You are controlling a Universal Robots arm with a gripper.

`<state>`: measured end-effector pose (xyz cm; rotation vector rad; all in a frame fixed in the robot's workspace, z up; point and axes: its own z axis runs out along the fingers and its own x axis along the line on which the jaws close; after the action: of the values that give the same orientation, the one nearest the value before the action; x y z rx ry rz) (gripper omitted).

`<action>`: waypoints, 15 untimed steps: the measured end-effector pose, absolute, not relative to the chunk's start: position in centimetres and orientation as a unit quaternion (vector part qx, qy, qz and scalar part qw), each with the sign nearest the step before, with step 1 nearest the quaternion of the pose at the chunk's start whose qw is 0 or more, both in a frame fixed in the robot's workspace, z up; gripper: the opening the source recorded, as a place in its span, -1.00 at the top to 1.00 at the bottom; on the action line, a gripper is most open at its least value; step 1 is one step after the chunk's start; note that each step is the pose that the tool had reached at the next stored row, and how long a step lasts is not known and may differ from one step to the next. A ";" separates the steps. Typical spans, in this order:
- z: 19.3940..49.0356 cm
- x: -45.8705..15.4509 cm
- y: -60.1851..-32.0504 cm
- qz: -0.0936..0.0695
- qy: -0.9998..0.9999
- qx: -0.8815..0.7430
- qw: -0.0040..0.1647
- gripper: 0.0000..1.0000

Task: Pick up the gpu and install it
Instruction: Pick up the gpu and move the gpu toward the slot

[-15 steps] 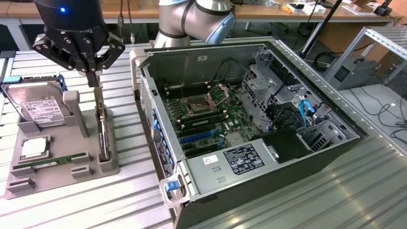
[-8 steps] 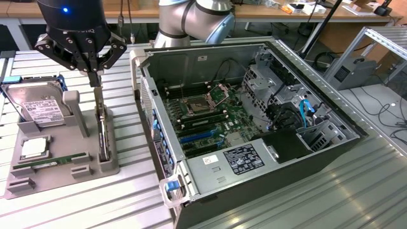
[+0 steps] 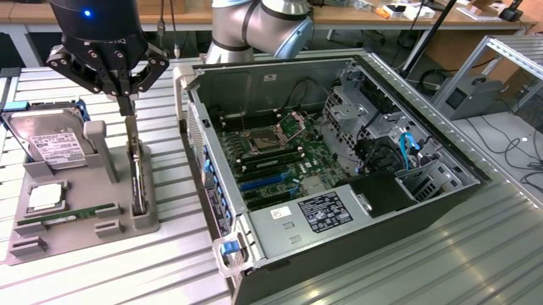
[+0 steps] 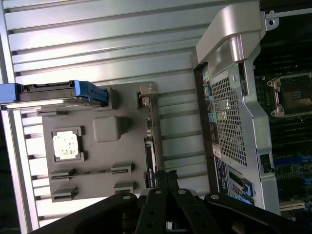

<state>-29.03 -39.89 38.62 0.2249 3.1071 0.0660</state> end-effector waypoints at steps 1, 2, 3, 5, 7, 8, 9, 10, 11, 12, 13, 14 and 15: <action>38.6 -29.0 -39.9 0.021 0.997 0.072 0.013 0.79; 38.6 -29.0 -39.9 0.021 0.997 0.072 0.013 0.79; 38.6 -29.0 -39.9 0.021 0.997 0.072 0.013 0.66; 38.6 -29.0 -39.9 0.021 0.997 0.072 0.013 0.29; 38.6 -29.0 -39.9 0.021 0.997 0.072 0.013 0.04; 38.6 -29.0 -39.9 0.021 0.997 0.072 0.013 0.04; 38.6 -29.0 -39.9 0.021 0.997 0.072 0.013 0.04; 38.6 -29.0 -39.9 0.021 0.997 0.072 0.013 0.04; 38.6 -29.0 -39.9 0.021 0.997 0.072 0.013 0.04; 38.6 -29.0 -39.9 0.021 0.997 0.072 0.013 0.04; 38.6 -29.0 -39.9 0.021 0.997 0.072 0.013 0.04; 38.5 -29.0 -39.9 0.021 0.997 0.072 0.013 0.04; 38.4 -29.0 -39.9 0.021 0.997 0.072 0.013 0.04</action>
<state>-29.03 -39.89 38.42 0.2248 3.1072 0.0660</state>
